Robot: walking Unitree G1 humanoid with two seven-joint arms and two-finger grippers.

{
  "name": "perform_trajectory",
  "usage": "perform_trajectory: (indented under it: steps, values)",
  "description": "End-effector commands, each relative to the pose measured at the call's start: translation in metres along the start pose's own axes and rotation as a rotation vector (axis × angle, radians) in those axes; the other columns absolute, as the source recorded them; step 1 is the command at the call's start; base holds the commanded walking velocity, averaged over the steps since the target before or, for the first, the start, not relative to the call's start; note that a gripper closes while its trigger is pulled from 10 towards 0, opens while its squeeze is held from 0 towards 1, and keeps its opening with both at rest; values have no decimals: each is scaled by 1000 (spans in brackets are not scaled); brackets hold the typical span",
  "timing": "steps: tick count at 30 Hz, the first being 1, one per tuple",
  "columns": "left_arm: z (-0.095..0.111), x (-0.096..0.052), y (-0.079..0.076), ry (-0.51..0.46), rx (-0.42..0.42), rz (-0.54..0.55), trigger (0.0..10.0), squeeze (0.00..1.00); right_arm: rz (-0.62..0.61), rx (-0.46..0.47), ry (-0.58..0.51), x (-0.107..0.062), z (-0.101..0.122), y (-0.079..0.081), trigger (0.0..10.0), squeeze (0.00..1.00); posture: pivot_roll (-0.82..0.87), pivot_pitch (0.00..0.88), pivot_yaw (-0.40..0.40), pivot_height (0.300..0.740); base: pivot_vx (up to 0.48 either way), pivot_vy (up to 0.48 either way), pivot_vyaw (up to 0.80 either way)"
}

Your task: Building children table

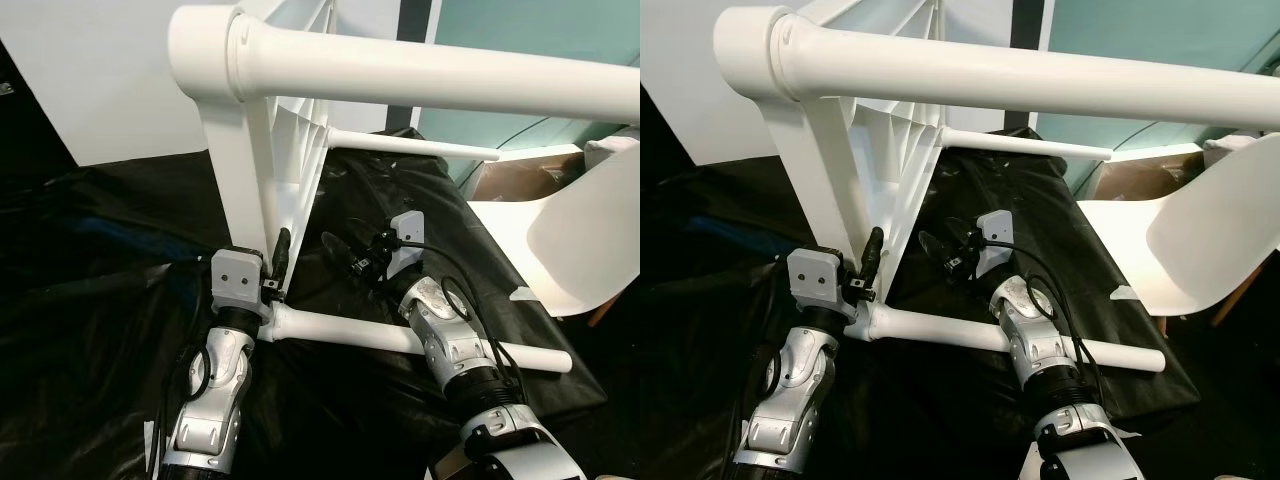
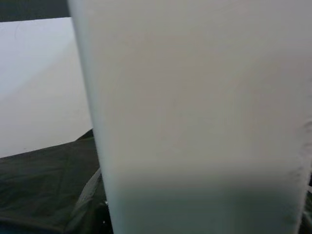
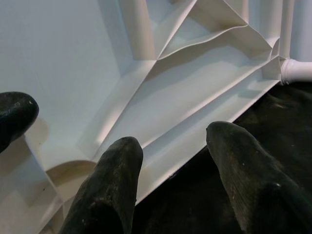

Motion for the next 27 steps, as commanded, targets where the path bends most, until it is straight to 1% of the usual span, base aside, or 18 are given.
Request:
perform_trajectory:
  steps: [1, 2, 4, 6, 7, 10, 14, 19, 22, 23, 27]
  values:
    - [-18, -9, 25, 86, 62, 213, 10000, 0, -5, 8, 10, -2, -2, 1, 10000, 0, 65, 0, 14, 740, 0, 0, 0]
    - [-20, -11, 29, 96, 66, 239, 10000, 0, -9, 8, 13, -3, -2, 0, 10000, 0, 64, 0, 16, 740, 0, 0, 0]
    - [-21, -12, 31, 101, 67, 254, 10000, 0, -11, 8, 15, -3, -2, 0, 10000, 0, 64, 0, 16, 740, 0, 0, 0]
    - [-26, -18, 33, 118, 55, 272, 10000, 0, -14, 7, 20, -4, -3, -1, 10000, 0, 64, 0, 19, 740, 0, 0, 0]
    - [-26, -18, 33, 118, 55, 272, 10000, 0, -14, 7, 20, -4, -3, -1, 10000, 0, 64, 0, 19, 740, 0, 0, 0]
    - [-31, -27, 36, 137, 45, 283, 10000, 0, -15, 10, 24, -5, -4, 0, 10000, 0, 66, 0, 25, 740, 0, 0, 0]
    - [-32, -29, 37, 139, 45, 286, 10000, 0, -15, 12, 24, -6, -4, 1, 10000, 0, 66, 0, 25, 740, 0, 0, 0]
    - [-35, -40, 52, 160, 54, 344, 10000, 0, -15, 19, 30, -10, -7, 2, 10000, 0, 70, 0, 26, 740, 0, 0, 0]
    - [-35, -42, 54, 165, 60, 358, 10000, 0, -17, 20, 31, -11, -7, 2, 10000, 0, 70, 0, 26, 740, 0, 0, 0]
    - [-37, -47, 60, 175, 78, 400, 10000, 0, -19, 20, 33, -11, -7, 2, 10000, 0, 72, 0, 24, 740, 0, 0, 0]
    - [-37, -53, 66, 177, 94, 444, 10000, 0, -23, 20, 34, -11, -6, 1, 10000, 0, 75, 0, 24, 740, 0, 0, 0]
Point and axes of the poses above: a point about 5 cm out from each wrist's last joint towards the gripper, its own x axis pointing out of the wrist towards the gripper, its own z axis along the axis of the wrist's last joint, y = z × x, the point moved 1 cm from there along x, pointing out of the wrist towards the gripper, and after that the axes turned 2 degrees about -x, right-handed, at the moved point
